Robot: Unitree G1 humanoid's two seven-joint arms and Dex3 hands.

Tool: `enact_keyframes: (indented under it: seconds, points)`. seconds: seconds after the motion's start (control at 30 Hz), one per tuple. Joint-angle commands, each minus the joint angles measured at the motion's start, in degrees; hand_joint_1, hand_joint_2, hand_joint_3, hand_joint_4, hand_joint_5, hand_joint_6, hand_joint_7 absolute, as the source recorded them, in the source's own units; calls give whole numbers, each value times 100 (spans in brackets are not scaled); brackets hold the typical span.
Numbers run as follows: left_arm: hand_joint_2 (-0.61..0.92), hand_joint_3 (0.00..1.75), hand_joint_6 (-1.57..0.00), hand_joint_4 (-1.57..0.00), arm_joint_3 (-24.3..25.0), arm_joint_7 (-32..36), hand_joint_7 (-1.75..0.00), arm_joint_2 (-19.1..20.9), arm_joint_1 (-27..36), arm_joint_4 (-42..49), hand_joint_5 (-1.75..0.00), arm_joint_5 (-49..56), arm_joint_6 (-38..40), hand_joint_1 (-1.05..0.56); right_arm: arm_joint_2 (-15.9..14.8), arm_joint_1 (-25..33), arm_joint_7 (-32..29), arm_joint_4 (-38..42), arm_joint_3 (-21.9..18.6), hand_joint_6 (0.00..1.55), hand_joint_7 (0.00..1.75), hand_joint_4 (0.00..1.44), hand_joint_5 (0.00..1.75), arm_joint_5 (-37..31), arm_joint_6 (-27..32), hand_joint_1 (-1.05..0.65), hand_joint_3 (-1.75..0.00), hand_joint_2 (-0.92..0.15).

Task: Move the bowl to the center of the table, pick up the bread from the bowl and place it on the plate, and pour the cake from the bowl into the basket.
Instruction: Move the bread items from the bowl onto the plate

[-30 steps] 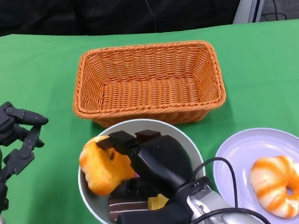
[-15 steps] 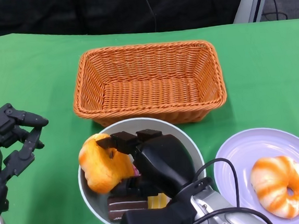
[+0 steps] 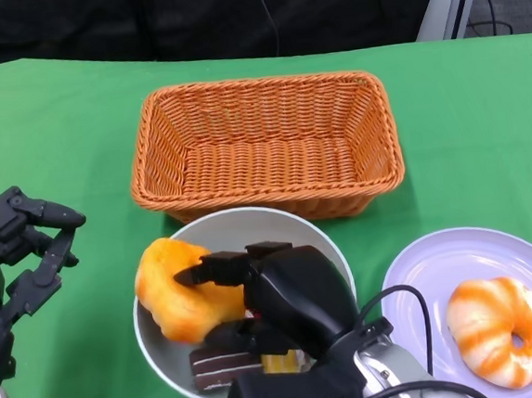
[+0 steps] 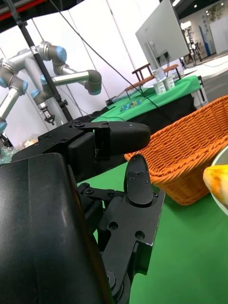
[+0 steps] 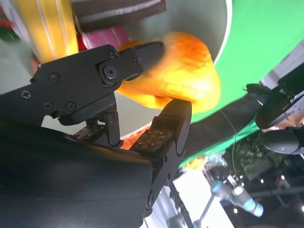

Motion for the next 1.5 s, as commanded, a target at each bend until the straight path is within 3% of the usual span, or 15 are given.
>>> enact_keyframes:
  seconds: [0.03, 0.27, 0.9, 1.07, 1.5]
  points:
    - [92, 42, -75, -73, 65, 2, -113, 98, -48, 61, -150, -42, -89, -8, -74, 93, 192, -269, -98, 101, 26, 74, 127, 75, 136, -21, -9, -92]
    - [92, 42, -75, -73, 71, -18, -112, 98, -52, 83, -150, -72, -67, -8, -91, 186, 404, -501, -121, 105, 18, 78, 116, 57, 259, -20, -6, -92]
    - [92, 42, -74, -72, 71, -23, -113, 115, -103, 176, -151, -63, -61, -8, -272, 340, 618, -1009, -121, 107, 12, 80, 116, -90, 450, -21, -7, -92]
    - [92, 42, -74, -73, 75, -27, -113, 124, -133, 279, -151, -59, -95, -8, -341, 453, 486, -1221, -187, 111, 9, 77, 133, -89, 369, -19, -5, -92]
    - [92, 43, -74, -73, 76, -88, -113, 136, -137, 303, -149, -74, -122, -7, -412, 595, 513, -1619, -295, 113, 7, 76, 134, 16, 263, -20, -8, -92]
